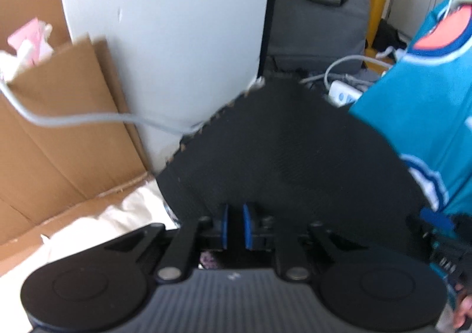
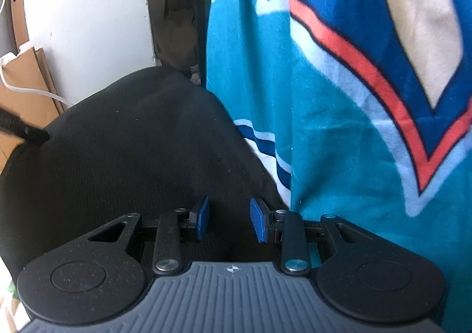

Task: Fold clothes
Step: 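Lower the pants bundle onto the bed and open both tools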

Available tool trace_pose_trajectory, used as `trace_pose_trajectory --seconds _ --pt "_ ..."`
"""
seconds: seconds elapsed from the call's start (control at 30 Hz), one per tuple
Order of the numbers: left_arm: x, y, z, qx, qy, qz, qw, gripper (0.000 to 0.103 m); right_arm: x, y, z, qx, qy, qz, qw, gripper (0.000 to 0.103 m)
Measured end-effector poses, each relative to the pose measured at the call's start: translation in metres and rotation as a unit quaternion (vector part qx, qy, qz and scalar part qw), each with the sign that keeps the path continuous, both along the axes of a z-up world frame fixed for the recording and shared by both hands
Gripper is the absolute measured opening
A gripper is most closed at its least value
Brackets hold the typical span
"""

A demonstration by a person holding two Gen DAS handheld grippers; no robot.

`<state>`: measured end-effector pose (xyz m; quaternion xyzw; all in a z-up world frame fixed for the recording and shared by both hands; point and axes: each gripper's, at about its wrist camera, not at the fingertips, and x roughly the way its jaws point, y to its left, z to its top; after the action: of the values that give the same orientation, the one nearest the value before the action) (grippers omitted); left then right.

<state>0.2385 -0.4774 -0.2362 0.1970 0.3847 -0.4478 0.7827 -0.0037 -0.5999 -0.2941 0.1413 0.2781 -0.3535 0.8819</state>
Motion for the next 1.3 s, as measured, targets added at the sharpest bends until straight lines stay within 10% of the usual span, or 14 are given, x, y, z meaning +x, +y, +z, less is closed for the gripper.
trace_pose_trajectory --seconds 0.33,0.63,1.3 --pt "-0.036 -0.002 0.001 0.014 -0.02 -0.065 0.9976 0.012 -0.006 0.007 0.011 -0.016 -0.048 0.038 0.998 0.044" --pt "-0.018 0.003 -0.033 0.01 -0.003 -0.046 0.9989 0.012 -0.019 0.02 -0.008 0.023 -0.021 0.055 0.998 0.059" --pt "-0.05 0.035 -0.005 0.005 -0.034 -0.036 0.9988 0.022 -0.059 0.058 -0.024 0.082 -0.009 0.049 0.995 0.065"
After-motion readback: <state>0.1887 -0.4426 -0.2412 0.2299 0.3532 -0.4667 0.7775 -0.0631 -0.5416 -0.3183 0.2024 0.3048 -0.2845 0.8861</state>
